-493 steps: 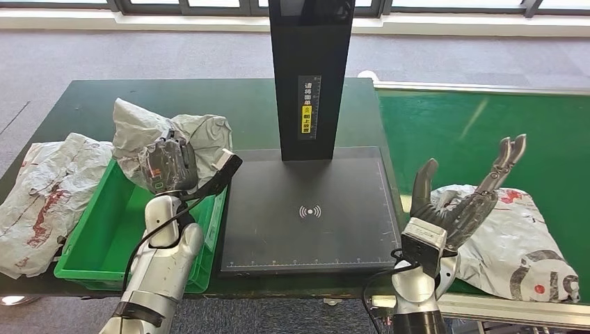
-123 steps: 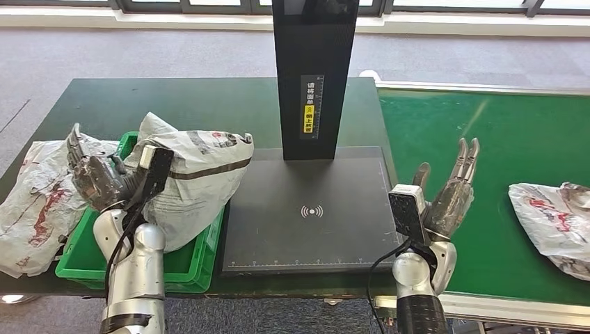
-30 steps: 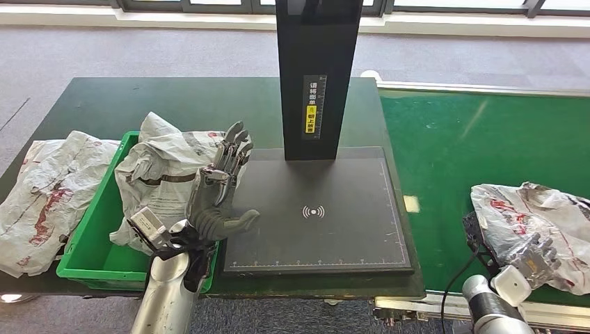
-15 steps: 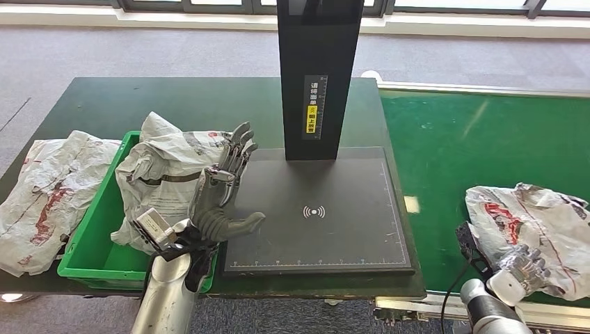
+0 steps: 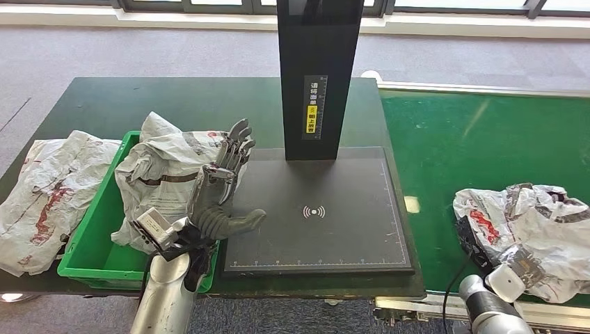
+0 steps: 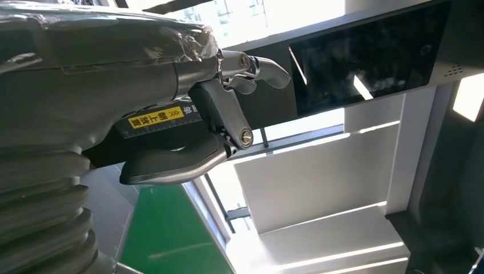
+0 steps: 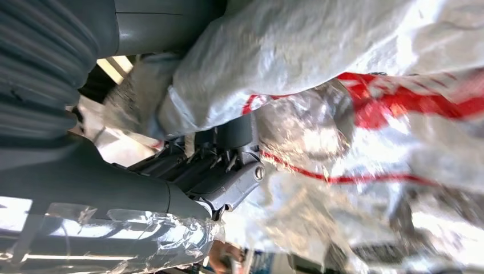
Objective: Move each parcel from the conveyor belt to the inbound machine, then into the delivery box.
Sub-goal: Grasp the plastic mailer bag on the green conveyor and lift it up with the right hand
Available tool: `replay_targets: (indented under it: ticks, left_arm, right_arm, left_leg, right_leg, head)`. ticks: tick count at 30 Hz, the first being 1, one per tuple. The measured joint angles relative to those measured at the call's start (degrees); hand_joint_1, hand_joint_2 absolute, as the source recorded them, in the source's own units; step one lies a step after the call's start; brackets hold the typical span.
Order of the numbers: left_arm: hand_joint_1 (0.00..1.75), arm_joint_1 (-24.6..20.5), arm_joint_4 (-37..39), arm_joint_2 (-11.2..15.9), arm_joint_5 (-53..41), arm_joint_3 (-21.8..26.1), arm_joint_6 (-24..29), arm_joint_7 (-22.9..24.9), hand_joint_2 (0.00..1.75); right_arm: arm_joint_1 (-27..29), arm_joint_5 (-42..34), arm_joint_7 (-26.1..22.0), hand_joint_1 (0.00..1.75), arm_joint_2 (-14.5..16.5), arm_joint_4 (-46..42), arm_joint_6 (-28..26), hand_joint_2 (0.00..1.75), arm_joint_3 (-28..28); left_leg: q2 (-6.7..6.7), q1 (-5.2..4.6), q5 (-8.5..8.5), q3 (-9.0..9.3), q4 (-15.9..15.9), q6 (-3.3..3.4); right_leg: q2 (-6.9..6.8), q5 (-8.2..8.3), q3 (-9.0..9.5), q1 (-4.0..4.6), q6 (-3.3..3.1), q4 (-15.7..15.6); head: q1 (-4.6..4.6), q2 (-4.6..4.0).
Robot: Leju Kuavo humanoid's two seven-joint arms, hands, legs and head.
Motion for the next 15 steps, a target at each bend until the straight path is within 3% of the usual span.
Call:
replay_targets:
  ticks: [3, 8, 12, 15]
  left_arm:
    - [0.00, 0.01, -0.05, 0.00, 0.00, -0.06, 0.55, -0.14, 1.75]
    - [0.00, 0.02, -0.05, 0.01, 0.01, -0.15, 0.72, -0.44, 1.75]
    - [0.00, 0.06, -0.05, 0.06, 0.04, -0.15, 1.03, -0.90, 1.75]
    - [0.00, 0.09, -0.05, 0.07, 0.09, -0.15, 1.09, -1.08, 1.75]
  right_arm:
    - [-0.24, 0.01, -4.90, 1.75, 2.01, -1.22, -4.05, 1.75, 0.09]
    - [-0.48, -0.57, -7.53, 1.75, 4.72, -3.11, -5.33, 1.75, 0.49]
    - [-0.44, -3.81, -18.79, 1.75, 7.33, -5.69, -8.30, 1.75, 0.71]
    - [-0.26, -6.10, -23.23, 1.75, 9.41, -7.48, -8.57, 1.75, 0.91]
  left_leg:
    - [0.05, 0.00, 0.00, 0.04, -0.01, -0.01]
    - [-0.19, 0.01, 0.07, -0.02, -0.02, -0.04]
    - [-0.04, 0.01, 0.06, 0.02, -0.03, -0.07]
    - [-0.09, 0.01, 0.07, 0.00, -0.02, -0.06]
  right_leg:
    - [0.05, 0.00, -0.02, 0.01, 0.00, 0.02]
    - [-0.20, -0.02, 0.01, 0.01, 0.01, 0.03]
    - [-0.01, -0.02, -0.02, 0.01, 0.01, 0.04]
    - [-0.07, -0.02, -0.02, 0.01, 0.00, 0.04]
  head:
    - [0.00, 0.00]
    - [0.00, 0.01]
    - [0.01, 0.00]
    - [0.00, 0.00]
